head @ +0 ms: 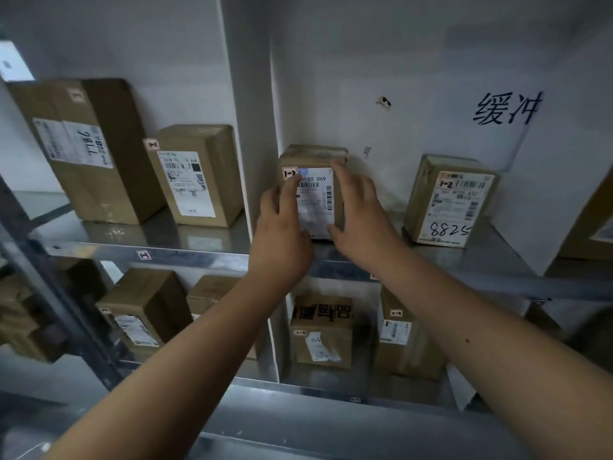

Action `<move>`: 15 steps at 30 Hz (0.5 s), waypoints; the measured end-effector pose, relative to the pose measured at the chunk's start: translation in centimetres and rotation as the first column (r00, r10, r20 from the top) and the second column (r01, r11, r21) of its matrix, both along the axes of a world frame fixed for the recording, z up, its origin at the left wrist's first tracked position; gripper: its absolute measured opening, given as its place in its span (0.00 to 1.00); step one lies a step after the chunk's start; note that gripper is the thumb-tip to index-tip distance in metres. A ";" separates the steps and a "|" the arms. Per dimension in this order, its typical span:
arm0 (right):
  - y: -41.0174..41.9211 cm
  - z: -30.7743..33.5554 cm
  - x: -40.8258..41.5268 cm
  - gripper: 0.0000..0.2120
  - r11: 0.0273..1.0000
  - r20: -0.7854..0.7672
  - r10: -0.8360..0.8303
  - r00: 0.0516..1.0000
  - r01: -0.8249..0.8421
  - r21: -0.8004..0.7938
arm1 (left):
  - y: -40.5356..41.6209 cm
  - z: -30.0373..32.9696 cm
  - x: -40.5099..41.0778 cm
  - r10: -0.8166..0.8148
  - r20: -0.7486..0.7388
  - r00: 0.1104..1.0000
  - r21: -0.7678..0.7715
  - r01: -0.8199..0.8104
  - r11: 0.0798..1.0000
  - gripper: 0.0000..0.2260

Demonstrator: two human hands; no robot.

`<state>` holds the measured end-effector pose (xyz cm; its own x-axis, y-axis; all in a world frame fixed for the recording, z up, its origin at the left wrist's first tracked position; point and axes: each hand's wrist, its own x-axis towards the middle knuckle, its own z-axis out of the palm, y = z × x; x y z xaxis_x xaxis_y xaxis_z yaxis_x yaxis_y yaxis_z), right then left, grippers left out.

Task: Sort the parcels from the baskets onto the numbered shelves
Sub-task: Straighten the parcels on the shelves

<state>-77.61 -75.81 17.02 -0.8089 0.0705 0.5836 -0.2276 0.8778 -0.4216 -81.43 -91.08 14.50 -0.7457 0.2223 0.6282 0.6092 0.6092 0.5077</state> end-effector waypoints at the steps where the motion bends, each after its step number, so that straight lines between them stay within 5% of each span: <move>1: 0.0 0.0 -0.1 0.51 1.000 0.005 -0.008 1.000 0.008 -0.008 | 0.1 0.0 -0.2 0.006 0.021 1.000 0.003 -0.006 1.000 0.42; 15: -0.2 -0.1 -1.6 0.52 0.996 0.042 -0.088 0.995 0.089 -0.006 | 0.1 0.8 -1.9 -0.120 0.167 0.979 0.009 0.120 0.993 0.42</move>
<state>-79.23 -76.06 16.96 -0.8231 0.1474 0.5484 -0.1312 0.8903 -0.4361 -83.34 -91.00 15.28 -0.8080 0.3170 0.4966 0.5845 0.5375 0.6079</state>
